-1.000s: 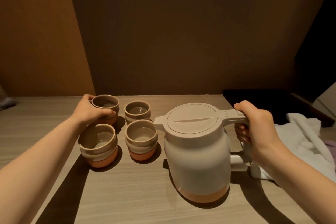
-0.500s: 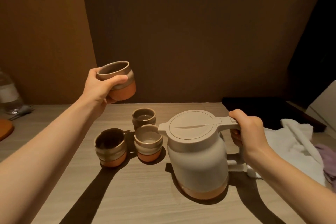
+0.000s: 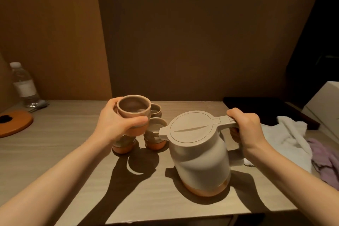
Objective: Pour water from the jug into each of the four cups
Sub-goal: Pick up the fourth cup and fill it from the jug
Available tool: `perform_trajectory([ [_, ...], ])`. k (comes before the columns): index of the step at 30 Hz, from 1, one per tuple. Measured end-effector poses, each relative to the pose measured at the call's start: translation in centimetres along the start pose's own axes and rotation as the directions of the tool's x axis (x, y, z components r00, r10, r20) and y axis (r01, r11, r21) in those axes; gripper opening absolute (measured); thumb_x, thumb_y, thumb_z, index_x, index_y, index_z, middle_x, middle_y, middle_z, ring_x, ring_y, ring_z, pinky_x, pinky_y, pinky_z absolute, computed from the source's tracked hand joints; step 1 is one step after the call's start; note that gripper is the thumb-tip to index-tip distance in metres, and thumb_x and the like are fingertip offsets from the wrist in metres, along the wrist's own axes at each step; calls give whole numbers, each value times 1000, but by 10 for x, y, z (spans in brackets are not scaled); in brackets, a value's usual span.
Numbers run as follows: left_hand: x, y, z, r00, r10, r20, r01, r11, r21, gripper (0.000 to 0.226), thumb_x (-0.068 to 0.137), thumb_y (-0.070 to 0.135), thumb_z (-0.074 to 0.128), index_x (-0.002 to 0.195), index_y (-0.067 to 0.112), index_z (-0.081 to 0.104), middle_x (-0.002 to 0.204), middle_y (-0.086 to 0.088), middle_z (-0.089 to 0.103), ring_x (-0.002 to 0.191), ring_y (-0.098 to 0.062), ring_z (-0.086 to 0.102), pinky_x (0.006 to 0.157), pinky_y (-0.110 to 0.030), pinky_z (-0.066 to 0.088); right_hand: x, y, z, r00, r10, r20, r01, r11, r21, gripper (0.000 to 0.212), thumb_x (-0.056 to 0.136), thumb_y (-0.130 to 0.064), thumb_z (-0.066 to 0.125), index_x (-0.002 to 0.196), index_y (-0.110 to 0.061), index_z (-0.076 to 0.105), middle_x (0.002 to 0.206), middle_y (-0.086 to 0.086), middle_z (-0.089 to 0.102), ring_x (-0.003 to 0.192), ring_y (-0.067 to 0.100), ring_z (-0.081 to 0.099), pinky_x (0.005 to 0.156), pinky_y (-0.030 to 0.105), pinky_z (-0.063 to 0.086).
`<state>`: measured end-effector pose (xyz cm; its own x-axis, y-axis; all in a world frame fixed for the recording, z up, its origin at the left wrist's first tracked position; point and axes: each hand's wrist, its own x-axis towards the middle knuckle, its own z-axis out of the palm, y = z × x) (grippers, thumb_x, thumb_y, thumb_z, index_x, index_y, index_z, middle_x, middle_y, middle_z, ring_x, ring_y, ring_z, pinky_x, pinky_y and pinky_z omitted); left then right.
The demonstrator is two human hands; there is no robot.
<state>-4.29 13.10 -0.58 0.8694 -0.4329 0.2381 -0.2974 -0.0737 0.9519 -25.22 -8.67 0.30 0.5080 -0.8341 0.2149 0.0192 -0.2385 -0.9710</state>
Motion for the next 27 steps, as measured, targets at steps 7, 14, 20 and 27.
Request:
perform_trajectory([
  [7,-47,-33,2,997,-21,70,19,999,43,85,46,17,95,119,26,53,111,10,61,99,-5,58,73,-18,47,-11,-5,2,999,-16,33,16,1000,-6,44,88,-18,53,46,-8,46,43,2,36,44,12,32,44,27,24],
  [14,-65,-54,6,996,7,92,-18,993,118,88,43,20,97,117,28,50,110,13,60,103,-5,57,79,-18,45,-12,-8,7,997,-41,60,42,999,-17,39,86,-16,54,51,-2,47,49,9,34,45,14,29,41,26,23],
  [20,-65,-49,9,990,42,131,-63,985,161,88,44,20,96,116,34,46,105,23,55,97,3,54,73,-12,41,-10,-10,9,998,-50,44,50,999,-3,39,85,-14,55,49,-4,43,43,4,31,42,14,26,43,26,21],
  [27,-59,-45,9,984,127,128,-160,941,298,90,46,26,94,117,41,41,106,26,50,105,-6,52,85,-23,46,-8,-12,14,995,-83,61,85,996,-34,43,86,-15,54,46,-4,44,39,1,33,41,14,27,43,27,22],
])
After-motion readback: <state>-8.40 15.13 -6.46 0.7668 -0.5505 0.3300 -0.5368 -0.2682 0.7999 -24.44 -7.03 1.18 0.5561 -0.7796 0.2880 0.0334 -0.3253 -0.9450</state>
